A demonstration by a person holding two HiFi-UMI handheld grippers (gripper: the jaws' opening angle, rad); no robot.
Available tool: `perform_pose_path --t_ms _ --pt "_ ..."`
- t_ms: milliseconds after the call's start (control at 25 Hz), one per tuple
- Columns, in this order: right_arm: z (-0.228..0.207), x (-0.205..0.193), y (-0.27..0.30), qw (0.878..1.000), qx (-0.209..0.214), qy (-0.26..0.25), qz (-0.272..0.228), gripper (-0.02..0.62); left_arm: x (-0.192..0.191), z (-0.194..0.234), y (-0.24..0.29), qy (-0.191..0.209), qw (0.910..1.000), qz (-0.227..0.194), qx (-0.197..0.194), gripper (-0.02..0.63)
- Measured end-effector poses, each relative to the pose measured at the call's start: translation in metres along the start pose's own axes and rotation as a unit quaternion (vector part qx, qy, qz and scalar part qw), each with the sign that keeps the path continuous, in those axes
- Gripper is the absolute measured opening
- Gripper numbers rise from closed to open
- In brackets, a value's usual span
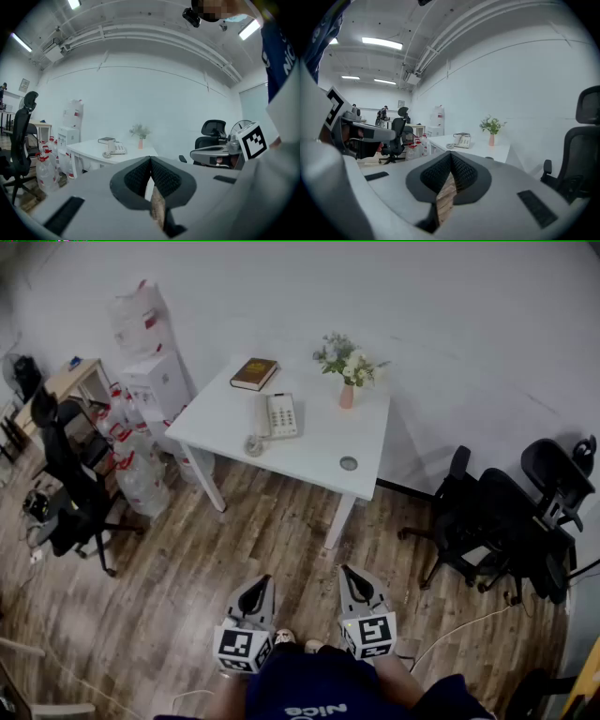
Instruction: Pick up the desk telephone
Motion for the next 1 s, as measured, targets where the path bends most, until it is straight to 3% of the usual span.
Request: perform_pose_path --t_ms 200,560,1000 --pt "0.002 0.001 0.012 1.000 -0.009 -0.006 -0.004 0.021 0.008 0.012 0.005 0.004 0.9999 -0.012 -0.001 0.017" --pt "-0.004 0.012 0.024 0.998 -0.049 -0.001 -0.029 0.023 0.009 0.064 0.000 0.001 0.9989 -0.021 0.042 0.017" --pt "0.011 0.003 0.045 0.998 -0.057 0.024 -0.031 0.023 0.013 0.098 0.008 -0.004 0.9988 -0.034 0.034 0.017"
Point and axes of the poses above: the fingertips, and each gripper's own axes: y forward along the fingers, z to its left, x out of its top, the point moved 4 cm from there along -y, backward along the fingers, and after that the axes turned 2 degrees about -x, right-handed, at the moved point
